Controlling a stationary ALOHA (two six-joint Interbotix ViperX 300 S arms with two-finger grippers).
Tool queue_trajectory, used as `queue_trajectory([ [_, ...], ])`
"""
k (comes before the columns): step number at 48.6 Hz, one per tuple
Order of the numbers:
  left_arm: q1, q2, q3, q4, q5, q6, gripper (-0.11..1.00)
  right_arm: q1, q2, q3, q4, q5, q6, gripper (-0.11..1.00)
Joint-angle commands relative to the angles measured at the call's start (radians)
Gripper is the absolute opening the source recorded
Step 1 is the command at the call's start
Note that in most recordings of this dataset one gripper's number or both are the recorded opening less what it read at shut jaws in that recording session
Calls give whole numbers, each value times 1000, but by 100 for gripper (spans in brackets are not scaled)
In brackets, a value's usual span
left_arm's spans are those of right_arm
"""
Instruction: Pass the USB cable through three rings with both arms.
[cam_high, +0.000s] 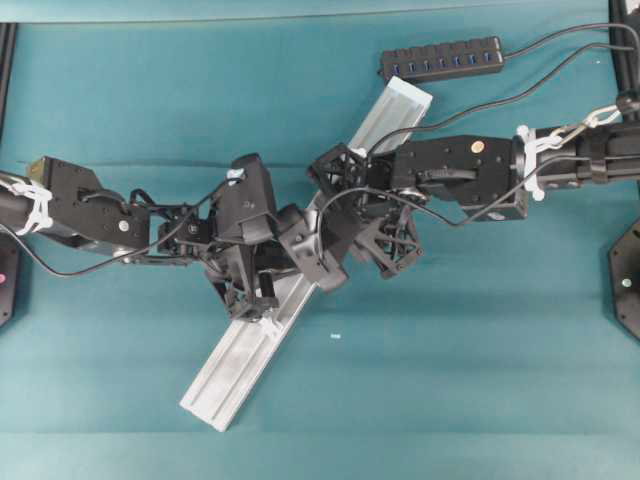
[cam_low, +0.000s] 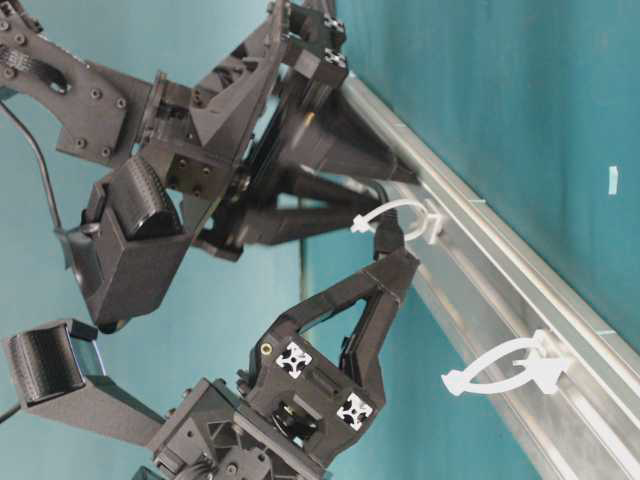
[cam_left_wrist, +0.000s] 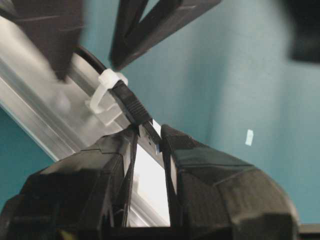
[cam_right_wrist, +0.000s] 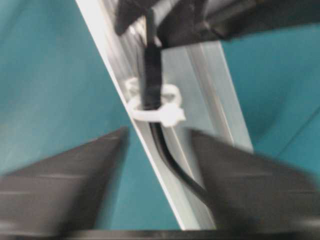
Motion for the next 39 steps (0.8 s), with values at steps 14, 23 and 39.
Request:
queue_trajectory([
  [14, -29, -49, 3, 3, 43, -44, 17, -5, -71, 8, 2, 0, 86, 90],
  [23, -37, -74, 20, 3, 77, -84, 15, -6, -101, 41, 2, 0, 101, 90],
  [39, -94, -103, 67, 3, 94, -149, 14, -67, -201, 115, -2, -2, 144, 90],
])
